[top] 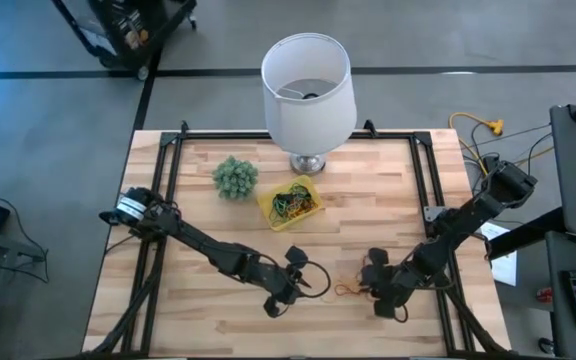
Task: Pick and place rubber bands into bin
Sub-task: Put the yellow rubber band into the yellow bin
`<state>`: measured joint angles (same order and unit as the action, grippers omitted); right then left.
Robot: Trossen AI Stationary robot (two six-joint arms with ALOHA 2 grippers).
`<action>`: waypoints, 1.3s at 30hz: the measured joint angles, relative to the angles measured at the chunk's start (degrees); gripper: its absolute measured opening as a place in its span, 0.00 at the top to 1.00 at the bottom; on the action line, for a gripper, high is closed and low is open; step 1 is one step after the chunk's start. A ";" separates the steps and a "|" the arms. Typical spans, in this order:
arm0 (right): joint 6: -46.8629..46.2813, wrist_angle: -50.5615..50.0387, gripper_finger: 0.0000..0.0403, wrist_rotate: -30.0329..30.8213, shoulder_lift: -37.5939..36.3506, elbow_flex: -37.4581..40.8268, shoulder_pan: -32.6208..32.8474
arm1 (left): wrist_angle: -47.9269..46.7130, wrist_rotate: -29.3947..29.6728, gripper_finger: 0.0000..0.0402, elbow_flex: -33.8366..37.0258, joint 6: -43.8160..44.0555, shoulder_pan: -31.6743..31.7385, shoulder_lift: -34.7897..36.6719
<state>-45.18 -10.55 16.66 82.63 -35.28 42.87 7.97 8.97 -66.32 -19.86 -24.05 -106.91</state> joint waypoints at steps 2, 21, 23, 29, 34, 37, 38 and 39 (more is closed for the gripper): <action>-0.62 0.01 0.83 0.00 0.00 0.60 0.00 | 0.01 0.00 0.74 0.00 0.05 0.00 0.00; -4.32 1.31 0.83 1.19 5.11 2.49 -0.08 | 0.02 0.29 0.74 0.04 0.03 0.11 0.00; -4.34 1.14 0.84 1.65 5.02 2.53 -0.02 | 0.04 0.31 0.74 0.04 0.03 0.11 0.00; -4.03 0.41 0.88 1.90 4.74 2.57 -0.02 | 0.04 0.28 0.74 0.04 0.03 0.11 0.00; -3.97 -0.05 0.88 2.25 4.72 2.57 -0.02 | 0.03 0.28 0.74 0.04 0.07 0.11 0.00; -3.72 -0.23 0.88 2.41 4.72 2.57 -0.02 | 0.02 0.28 0.74 0.04 0.07 0.11 0.00; -3.70 -0.41 0.88 2.41 4.72 2.57 -0.02 | 0.03 0.28 0.74 0.04 0.07 0.11 0.00; -3.70 -0.61 0.89 2.44 4.72 2.57 -0.02 | 0.04 0.29 0.74 0.04 0.07 0.11 0.00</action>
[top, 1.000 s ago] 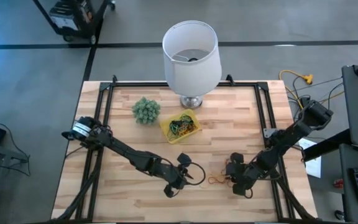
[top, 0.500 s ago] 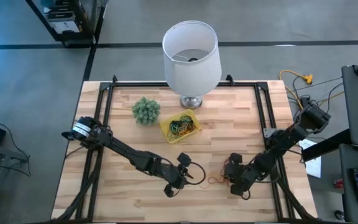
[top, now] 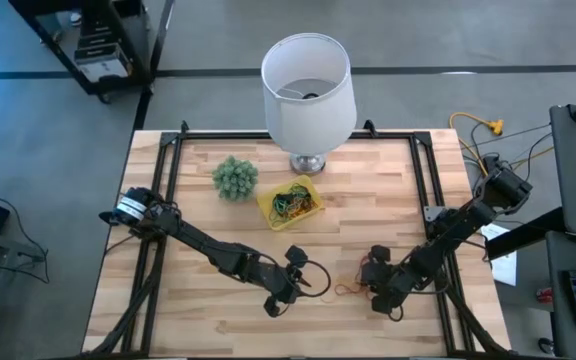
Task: Pick and place rubber bands into bin
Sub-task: Put the yellow rubber band into the yellow bin
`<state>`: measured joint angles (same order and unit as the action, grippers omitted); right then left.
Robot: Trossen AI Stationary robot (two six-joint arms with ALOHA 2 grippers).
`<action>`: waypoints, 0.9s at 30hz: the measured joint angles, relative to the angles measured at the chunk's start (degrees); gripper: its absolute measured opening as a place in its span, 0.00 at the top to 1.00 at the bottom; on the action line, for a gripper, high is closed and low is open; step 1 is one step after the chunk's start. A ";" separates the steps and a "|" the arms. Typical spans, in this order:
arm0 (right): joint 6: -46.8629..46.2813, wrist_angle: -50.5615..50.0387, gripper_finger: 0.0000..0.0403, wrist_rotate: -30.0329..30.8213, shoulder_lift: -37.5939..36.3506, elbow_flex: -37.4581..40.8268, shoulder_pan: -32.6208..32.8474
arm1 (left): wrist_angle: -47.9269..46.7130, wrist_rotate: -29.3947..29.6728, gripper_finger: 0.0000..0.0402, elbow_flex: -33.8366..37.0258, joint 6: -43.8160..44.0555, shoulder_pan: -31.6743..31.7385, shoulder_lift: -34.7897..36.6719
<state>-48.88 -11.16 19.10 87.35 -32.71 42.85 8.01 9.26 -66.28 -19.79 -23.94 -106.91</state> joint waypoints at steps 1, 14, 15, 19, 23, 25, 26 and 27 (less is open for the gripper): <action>0.00 -0.06 0.90 0.04 0.00 0.00 0.00 | -0.02 0.00 0.74 0.00 0.00 0.00 0.00; 9.09 -7.58 0.98 4.74 -0.24 -6.78 0.00 | -0.06 0.00 0.74 0.02 0.15 0.00 0.00; 9.17 -9.96 0.98 5.24 -0.24 -7.98 0.00 | -0.08 0.00 0.74 0.04 0.15 0.00 0.00; 10.98 -16.71 0.98 8.12 -0.26 -13.34 0.02 | -1.34 0.00 0.74 0.04 1.52 0.00 0.00; 15.62 -20.90 0.98 11.61 -0.28 -18.74 0.00 | -3.42 0.00 0.74 0.06 3.07 0.00 0.00; 18.69 -22.76 0.98 13.84 -0.28 -21.46 0.00 | -4.80 0.00 0.74 0.07 4.11 -0.01 0.00; 20.21 -23.38 0.98 14.84 -0.28 -22.87 0.00 | -5.40 0.00 0.74 0.07 4.50 -0.02 0.00; 21.89 -23.88 0.98 16.05 -0.30 -24.24 -0.01 | -5.92 0.00 0.74 0.07 4.83 -0.02 -0.01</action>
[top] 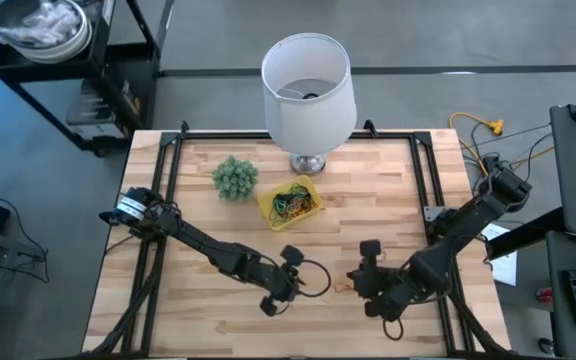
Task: Pick and place rubber bands into bin
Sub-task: Put the yellow rubber band into the yellow bin
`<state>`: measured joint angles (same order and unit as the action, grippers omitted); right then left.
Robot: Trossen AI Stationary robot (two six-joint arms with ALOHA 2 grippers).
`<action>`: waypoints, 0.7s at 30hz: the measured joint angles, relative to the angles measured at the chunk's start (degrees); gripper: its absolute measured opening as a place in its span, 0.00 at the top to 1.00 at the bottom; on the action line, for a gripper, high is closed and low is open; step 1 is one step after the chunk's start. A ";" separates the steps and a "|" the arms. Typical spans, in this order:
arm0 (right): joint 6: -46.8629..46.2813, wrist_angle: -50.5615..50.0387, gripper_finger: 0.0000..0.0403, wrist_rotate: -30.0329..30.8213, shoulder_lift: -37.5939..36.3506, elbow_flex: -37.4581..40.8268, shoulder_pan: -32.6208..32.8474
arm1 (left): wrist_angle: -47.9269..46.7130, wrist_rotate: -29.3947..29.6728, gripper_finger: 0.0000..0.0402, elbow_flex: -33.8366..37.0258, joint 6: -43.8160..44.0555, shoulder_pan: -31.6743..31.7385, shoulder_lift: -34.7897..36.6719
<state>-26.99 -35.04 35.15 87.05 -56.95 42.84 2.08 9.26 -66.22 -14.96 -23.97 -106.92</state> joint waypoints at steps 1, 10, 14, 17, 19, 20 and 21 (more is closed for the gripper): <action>1.69 -0.72 0.98 1.26 -0.05 -1.36 -0.08 | -0.67 -0.01 0.74 0.00 0.64 0.00 -0.01; 18.81 -3.66 0.98 16.10 -0.07 -10.90 -3.55 | -5.24 0.09 0.74 0.02 5.69 -0.30 -0.01; 24.63 -3.49 0.98 20.18 -0.07 -12.53 -7.45 | -8.86 2.57 0.74 0.02 8.92 -0.88 -0.01; 27.42 -2.98 0.98 20.53 -0.07 -12.85 -11.39 | -12.25 6.29 0.74 0.04 11.64 -1.98 -0.01; 28.87 -2.05 0.98 20.46 -0.07 -12.80 -14.15 | -13.99 8.51 0.74 0.04 12.92 -2.94 -0.01; 29.62 -1.31 0.98 20.29 -0.07 -12.70 -15.43 | -14.78 9.39 0.74 0.04 13.38 -3.47 -0.01; 30.43 -0.59 0.98 20.12 -0.07 -12.50 -16.72 | -15.59 10.09 0.74 0.04 14.09 -3.94 0.02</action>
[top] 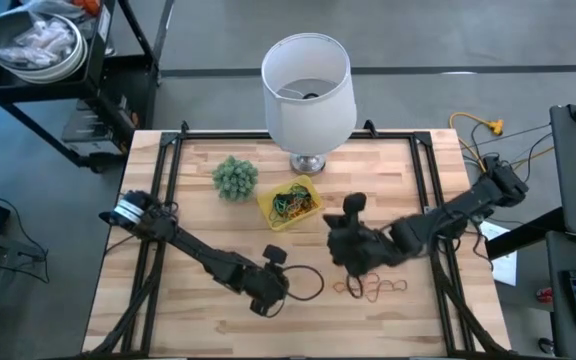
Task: Pick and place rubber bands into bin
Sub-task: Put the yellow rubber band into the yellow bin
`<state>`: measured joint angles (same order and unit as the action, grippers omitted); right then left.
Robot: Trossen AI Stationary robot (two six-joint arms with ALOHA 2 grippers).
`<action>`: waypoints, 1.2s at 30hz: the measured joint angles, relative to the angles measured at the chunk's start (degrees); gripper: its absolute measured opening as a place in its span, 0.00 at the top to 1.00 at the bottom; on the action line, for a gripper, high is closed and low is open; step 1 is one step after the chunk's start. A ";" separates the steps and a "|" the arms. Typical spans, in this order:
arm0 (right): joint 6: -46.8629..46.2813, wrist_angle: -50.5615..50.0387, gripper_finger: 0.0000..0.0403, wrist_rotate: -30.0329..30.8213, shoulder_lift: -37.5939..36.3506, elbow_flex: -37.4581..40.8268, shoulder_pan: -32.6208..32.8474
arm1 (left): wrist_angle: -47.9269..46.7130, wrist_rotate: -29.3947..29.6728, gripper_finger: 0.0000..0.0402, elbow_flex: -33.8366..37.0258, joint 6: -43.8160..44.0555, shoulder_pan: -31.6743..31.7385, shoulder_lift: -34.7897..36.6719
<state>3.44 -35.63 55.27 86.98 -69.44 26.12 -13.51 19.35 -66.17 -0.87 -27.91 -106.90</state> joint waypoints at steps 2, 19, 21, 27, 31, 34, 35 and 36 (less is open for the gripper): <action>1.92 1.45 0.98 -0.92 0.00 0.21 -2.56 | -1.03 1.13 0.74 0.00 1.18 -0.94 0.08; 18.22 23.50 0.98 -21.58 0.14 3.41 -23.05 | -7.12 5.95 0.74 0.02 11.90 -8.99 2.78; 18.27 25.39 0.98 -25.34 0.24 4.22 -25.49 | -7.60 6.74 0.74 0.03 12.63 -9.90 2.97; 16.89 33.73 0.98 -34.56 0.19 8.88 -30.94 | -8.53 8.68 0.74 0.06 14.95 -11.71 3.73; 16.38 37.53 0.98 -37.56 1.14 11.40 -32.64 | -8.56 9.41 0.74 0.07 15.22 -12.19 3.87; 15.98 39.24 0.98 -38.93 3.15 12.27 -33.17 | -8.58 9.73 0.74 0.04 15.31 -12.23 3.87; 15.86 39.22 0.98 -39.43 3.86 12.36 -33.40 | -8.56 9.73 0.74 0.06 15.31 -12.23 3.87; 15.74 39.62 0.98 -39.48 4.63 12.32 -33.48 | -8.56 9.73 0.74 0.05 15.34 -12.23 3.87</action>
<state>19.17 3.99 15.79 91.61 -57.12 -7.36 -22.06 29.08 -66.12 14.47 -40.14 -103.02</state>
